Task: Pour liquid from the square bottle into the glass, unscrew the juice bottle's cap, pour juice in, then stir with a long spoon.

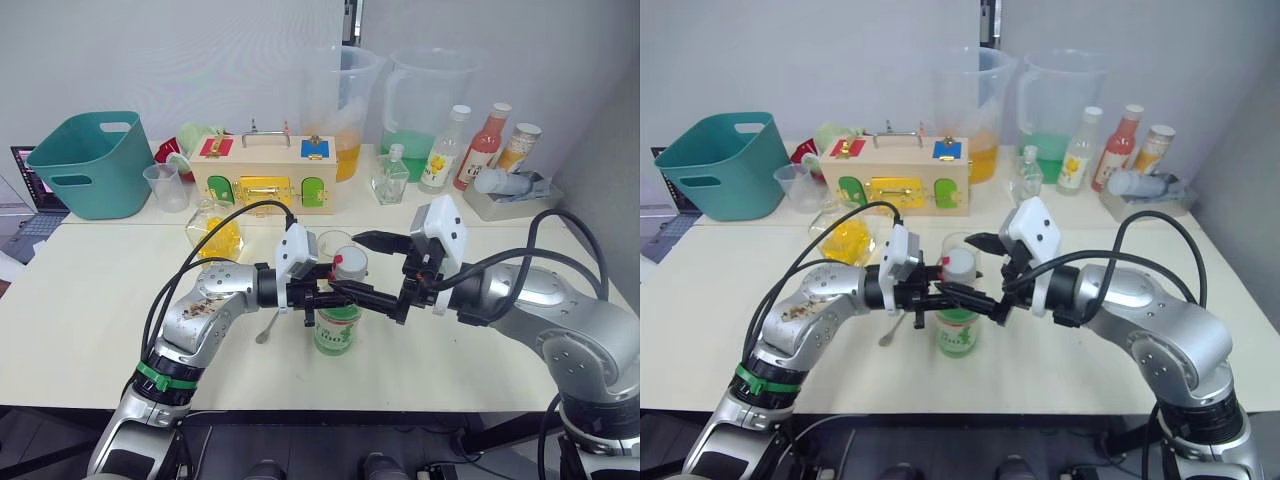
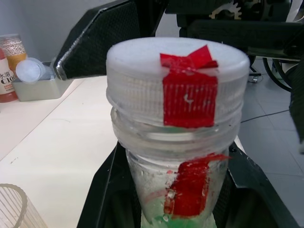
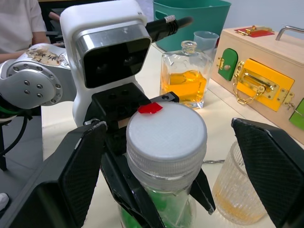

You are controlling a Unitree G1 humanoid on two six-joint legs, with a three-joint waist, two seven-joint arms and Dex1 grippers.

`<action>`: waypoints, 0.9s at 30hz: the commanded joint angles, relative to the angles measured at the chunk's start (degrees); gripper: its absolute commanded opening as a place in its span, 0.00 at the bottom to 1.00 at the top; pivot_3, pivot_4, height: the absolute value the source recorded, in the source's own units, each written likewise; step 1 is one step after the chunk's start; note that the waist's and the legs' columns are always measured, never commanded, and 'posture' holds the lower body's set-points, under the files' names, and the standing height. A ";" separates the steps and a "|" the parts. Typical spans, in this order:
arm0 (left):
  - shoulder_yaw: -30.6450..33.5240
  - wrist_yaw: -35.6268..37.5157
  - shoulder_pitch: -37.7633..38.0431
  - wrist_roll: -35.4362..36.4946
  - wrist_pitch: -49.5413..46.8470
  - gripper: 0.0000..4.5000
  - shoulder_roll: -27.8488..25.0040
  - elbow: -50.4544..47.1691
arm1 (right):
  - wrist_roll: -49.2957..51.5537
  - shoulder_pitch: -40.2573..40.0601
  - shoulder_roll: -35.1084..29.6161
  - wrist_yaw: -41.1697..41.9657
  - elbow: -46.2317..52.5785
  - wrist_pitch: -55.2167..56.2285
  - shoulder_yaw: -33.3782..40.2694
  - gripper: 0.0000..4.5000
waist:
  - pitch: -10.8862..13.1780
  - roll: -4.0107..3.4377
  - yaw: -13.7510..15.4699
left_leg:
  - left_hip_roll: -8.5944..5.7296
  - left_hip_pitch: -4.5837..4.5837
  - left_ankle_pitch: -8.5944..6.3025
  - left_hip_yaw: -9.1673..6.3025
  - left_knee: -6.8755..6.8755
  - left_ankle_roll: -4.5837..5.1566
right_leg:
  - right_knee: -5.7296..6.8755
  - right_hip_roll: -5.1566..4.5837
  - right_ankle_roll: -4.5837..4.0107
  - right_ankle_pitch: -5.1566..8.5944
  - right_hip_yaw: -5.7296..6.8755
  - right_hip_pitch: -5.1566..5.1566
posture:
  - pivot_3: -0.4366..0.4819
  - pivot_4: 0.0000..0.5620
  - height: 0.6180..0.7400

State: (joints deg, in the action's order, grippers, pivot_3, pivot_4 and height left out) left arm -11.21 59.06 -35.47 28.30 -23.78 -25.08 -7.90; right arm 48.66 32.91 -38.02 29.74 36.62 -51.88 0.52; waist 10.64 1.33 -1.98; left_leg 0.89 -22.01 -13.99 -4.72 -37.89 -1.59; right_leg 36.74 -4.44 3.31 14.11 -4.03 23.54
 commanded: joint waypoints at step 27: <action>0.46 -1.69 1.28 -2.75 1.03 0.28 -0.62 -0.54 | -0.50 0.82 1.49 2.05 0.25 2.04 1.06 0.67 | 0.00 0.00 -0.03 | 0.00 0.00 0.00 0.00 0.00 0.00 | -0.02 0.00 0.00 0.00 0.00 0.00 | 0.48 0.27 1.00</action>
State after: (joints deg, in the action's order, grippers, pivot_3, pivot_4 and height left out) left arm -11.04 58.81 -34.79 28.17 -23.62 -25.09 -8.57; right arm 48.29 32.77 -36.68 31.57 35.92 -51.53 0.57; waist 10.64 1.33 -2.02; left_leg 0.89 -22.01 -13.99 -4.72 -37.89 -1.59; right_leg 36.73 -4.44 3.32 14.12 -4.03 23.54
